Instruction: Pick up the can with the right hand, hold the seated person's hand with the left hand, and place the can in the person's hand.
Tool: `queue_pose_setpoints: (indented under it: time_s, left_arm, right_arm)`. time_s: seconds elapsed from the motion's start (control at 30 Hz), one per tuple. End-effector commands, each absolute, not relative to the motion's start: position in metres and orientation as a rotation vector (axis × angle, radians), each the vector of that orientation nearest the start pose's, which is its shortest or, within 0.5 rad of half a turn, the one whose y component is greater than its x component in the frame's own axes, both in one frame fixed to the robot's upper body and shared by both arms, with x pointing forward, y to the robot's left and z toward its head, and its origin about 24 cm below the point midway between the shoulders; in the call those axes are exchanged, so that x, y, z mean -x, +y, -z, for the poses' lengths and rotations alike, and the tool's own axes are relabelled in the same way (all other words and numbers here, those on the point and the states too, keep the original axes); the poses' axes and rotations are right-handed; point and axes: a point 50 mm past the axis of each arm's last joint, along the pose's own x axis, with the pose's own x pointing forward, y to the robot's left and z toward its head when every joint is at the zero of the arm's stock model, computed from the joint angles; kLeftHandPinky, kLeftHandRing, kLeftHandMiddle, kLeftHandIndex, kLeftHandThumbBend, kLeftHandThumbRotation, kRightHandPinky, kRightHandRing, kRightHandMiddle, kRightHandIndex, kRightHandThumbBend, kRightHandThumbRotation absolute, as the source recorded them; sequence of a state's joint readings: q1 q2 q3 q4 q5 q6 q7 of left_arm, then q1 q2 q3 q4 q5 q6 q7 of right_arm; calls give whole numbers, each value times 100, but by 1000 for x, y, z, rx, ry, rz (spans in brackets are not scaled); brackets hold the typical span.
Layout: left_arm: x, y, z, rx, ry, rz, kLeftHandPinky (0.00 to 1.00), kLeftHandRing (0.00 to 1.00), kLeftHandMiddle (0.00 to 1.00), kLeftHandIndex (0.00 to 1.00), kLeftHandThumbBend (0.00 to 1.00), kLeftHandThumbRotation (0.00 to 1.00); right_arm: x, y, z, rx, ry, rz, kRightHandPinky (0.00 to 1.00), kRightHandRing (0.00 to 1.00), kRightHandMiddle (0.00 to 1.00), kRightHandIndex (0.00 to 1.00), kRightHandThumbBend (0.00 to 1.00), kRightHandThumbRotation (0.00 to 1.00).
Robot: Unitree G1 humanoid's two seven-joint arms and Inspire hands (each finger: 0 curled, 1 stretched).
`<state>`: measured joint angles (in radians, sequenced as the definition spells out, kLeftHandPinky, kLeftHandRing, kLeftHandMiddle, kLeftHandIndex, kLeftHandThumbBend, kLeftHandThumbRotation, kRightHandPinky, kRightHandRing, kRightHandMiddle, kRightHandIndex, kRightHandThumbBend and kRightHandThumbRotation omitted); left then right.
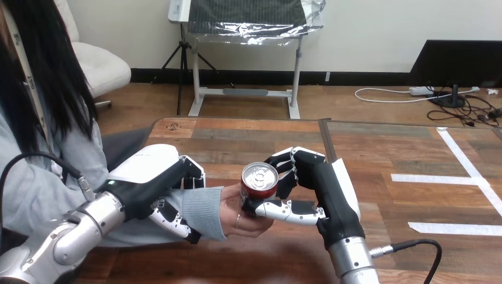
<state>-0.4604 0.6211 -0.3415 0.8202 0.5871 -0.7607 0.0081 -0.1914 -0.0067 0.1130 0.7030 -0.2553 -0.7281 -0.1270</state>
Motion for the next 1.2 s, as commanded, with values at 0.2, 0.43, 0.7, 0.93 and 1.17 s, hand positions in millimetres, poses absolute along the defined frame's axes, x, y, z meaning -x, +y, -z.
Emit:
queue_pose_setpoints:
  time_s: [0.2, 0.43, 0.7, 0.93, 1.17]
  left_arm:
    - [-324, 193, -89, -1101, -476, 515, 19, 24, 32, 35, 81, 0]
    - [-321, 194, -89, -1100, -482, 511, 19, 25, 33, 35, 80, 0]
    - [-319, 197, -90, -1097, -486, 510, 19, 25, 33, 35, 81, 0]
    - [-318, 199, -91, -1099, -480, 507, 19, 25, 33, 35, 81, 0]
    - [-316, 201, -89, -1094, -472, 500, 20, 27, 35, 38, 82, 0]
  right_arm:
    - [-264, -89, -14, 212, -343, -240, 28, 32, 40, 49, 84, 0]
    - [-262, -87, -11, 223, -335, -241, 27, 31, 40, 48, 85, 0]
    - [-259, -87, -8, 219, -325, -251, 25, 30, 38, 48, 85, 0]
    - [-259, -86, -6, 197, -311, -261, 25, 31, 39, 48, 84, 0]
    - [-258, -86, -3, 171, -295, -271, 27, 33, 41, 49, 83, 0]
